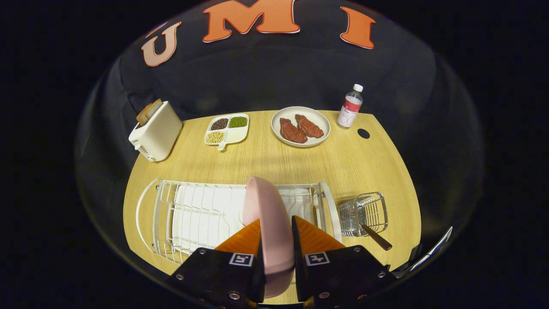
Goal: Take the plate from the dish rack, then take the spoon from the basket and place it into the plate.
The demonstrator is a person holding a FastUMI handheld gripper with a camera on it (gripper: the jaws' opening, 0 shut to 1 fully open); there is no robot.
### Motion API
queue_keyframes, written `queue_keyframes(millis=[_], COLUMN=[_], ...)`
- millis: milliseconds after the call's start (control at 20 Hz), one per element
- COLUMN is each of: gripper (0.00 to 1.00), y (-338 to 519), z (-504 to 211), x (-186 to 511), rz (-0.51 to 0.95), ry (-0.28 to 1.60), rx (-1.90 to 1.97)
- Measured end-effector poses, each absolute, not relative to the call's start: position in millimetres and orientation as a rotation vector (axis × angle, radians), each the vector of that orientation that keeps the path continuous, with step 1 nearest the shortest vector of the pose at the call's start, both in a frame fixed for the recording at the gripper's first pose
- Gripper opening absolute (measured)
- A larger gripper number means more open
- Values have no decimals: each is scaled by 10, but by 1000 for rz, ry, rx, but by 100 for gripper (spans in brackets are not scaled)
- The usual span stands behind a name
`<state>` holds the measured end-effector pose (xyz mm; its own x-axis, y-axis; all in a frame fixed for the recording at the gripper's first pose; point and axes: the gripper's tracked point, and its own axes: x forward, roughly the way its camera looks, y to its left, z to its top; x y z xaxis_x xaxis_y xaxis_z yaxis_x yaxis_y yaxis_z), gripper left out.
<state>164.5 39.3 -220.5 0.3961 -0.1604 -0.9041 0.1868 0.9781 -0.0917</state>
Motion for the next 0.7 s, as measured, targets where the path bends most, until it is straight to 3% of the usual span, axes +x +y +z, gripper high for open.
queue_keyframes(millis=[700], gripper=[24], y=[259], z=[-1392], x=[1579], rz=[-223], ry=[929], rx=[-125])
